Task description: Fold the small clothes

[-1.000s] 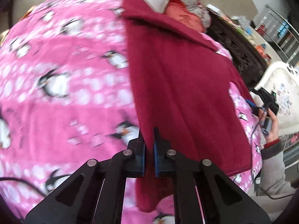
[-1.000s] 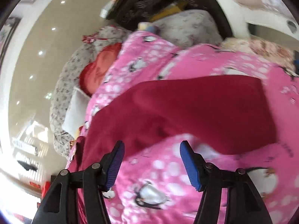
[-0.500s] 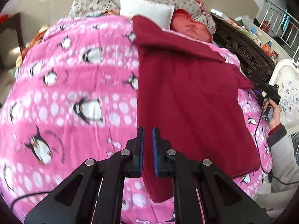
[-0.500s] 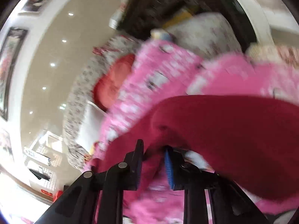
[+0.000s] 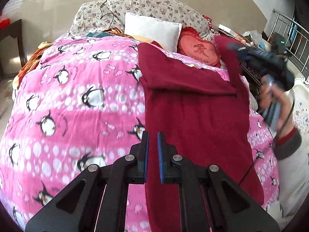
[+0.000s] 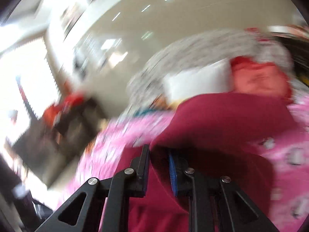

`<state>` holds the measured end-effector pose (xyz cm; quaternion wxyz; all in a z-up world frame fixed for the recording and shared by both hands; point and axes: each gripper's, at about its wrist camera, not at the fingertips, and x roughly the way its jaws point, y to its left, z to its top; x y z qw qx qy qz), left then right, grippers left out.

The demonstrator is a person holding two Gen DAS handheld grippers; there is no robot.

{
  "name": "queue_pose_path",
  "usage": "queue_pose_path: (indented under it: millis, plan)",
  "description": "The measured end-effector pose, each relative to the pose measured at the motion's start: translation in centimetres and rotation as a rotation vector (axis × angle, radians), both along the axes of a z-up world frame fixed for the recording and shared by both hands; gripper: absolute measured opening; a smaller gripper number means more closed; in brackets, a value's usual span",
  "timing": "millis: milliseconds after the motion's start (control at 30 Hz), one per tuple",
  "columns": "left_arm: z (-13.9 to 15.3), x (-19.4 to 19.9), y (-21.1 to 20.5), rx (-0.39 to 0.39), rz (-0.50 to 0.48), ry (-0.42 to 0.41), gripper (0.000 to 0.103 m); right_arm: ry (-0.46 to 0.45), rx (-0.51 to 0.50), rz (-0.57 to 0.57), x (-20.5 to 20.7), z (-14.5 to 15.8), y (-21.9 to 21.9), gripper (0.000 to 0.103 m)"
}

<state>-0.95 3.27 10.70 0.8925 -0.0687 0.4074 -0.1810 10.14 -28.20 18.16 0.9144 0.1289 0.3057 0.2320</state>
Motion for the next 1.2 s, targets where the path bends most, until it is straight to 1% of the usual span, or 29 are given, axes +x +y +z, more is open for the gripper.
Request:
queue_pose_path:
  millis: [33,67,100,133,167,200,267,333,367,433,467,500,533,567,633,667,733,767,833,900,933,1033,1067,1100,1133,1167,1200]
  plan:
    - [-0.1,0.8,-0.1,-0.003,0.0,0.002,0.006,0.068,-0.072,0.094,0.9,-2.5,3.7,0.019]
    - [-0.3,1.3,-0.1,-0.005,0.003,0.005,0.006,0.132,-0.135,0.155,1.3,-4.7,5.9,0.024]
    - [-0.5,2.1,-0.1,-0.007,0.01,0.01,0.006,0.183,-0.209,0.19,1.4,-6.7,7.5,0.035]
    - [-0.7,2.6,-0.1,-0.008,0.017,0.014,0.008,0.202,-0.253,0.211,1.2,-8.0,8.3,0.038]
    - [-0.9,3.2,-0.1,-0.012,0.024,0.02,0.014,0.197,-0.26,0.218,1.0,-8.6,8.2,0.039]
    - [-1.1,3.8,0.0,-0.023,0.03,0.026,0.019,0.196,-0.24,0.22,0.7,-8.6,7.5,0.039]
    - [-1.1,4.7,0.1,-0.048,0.037,0.033,0.02,0.196,-0.157,0.201,0.1,-7.8,5.1,0.039]
    - [-0.9,5.5,0.0,-0.056,0.041,0.025,0.02,0.18,-0.097,0.152,-0.8,-6.7,2.4,0.042]
    - [-0.6,5.9,-0.2,-0.059,0.046,0.009,0.022,0.178,-0.069,0.12,-1.1,-6.2,0.8,0.044]
    - [0.2,6.7,-0.4,-0.079,0.057,-0.025,0.035,0.174,-0.05,0.069,-1.9,-5.5,-1.9,0.046]
    - [0.5,7.1,-0.4,-0.096,0.063,-0.038,0.049,0.17,-0.059,0.03,-2.3,-5.3,-3.4,0.048]
    - [0.7,7.6,-0.4,-0.112,0.077,-0.051,0.058,0.169,-0.069,0.007,-2.5,-4.9,-4.2,0.048]
    - [0.9,8.0,-0.2,-0.123,0.101,-0.067,0.059,0.17,-0.086,-0.03,-2.7,-4.9,-5.6,0.048]
    - [1.0,8.6,0.0,-0.121,0.134,-0.083,0.059,0.173,-0.097,-0.066,-2.8,-5.0,-7.1,0.048]
    - [0.8,10.0,0.4,-0.088,0.192,-0.084,0.059,0.175,-0.101,-0.131,-3.0,-5.2,-9.4,0.048]
    - [0.7,10.6,0.7,-0.088,0.202,-0.082,0.059,0.178,-0.098,-0.149,-3.3,-5.2,-10.2,0.049]
    - [0.1,11.9,1.1,-0.08,0.222,-0.066,0.059,0.195,-0.099,-0.183,-2.6,-5.4,-11.8,0.049]
    - [-0.5,12.7,1.2,-0.069,0.239,-0.044,0.059,0.201,-0.107,-0.189,-2.3,-5.5,-12.5,0.049]
    - [-1.7,13.8,1.4,-0.064,0.257,0.0,0.059,0.213,-0.123,-0.202,-2.0,-5.6,-13.0,0.049]
    - [-2.9,14.7,1.2,-0.077,0.261,0.045,0.059,0.222,-0.114,-0.2,-1.9,-6.0,-13.0,0.049]
    - [-3.4,15.0,1.0,-0.087,0.258,0.055,0.059,0.236,-0.114,-0.205,-1.4,-6.3,-12.9,0.049]
    - [-3.4,15.2,0.0,-0.106,0.229,0.033,0.054,0.284,-0.168,-0.237,-0.2,-7.4,-12.0,0.049]
    - [-3.2,15.2,-0.4,-0.108,0.213,0.018,0.043,0.294,-0.177,-0.231,0.3,-7.9,-11.7,0.048]
    - [-3.0,15.3,-0.8,-0.106,0.194,0.009,0.022,0.294,-0.188,-0.224,0.7,-8.3,-11.4,0.038]
    - [-2.7,15.5,-1.3,-0.091,0.171,0.004,0.016,0.272,-0.221,-0.229,0.9,-8.4,-11.3,0.028]
    - [-2.3,15.5,-1.7,-0.079,0.162,-0.005,0.01,0.246,-0.227,-0.243,0.9,-8.2,-11.5,0.014]
    - [-1.7,15.4,-2.0,-0.074,0.15,-0.02,0.008,0.234,-0.204,-0.246,0.7,-7.9,-11.9,0.011]
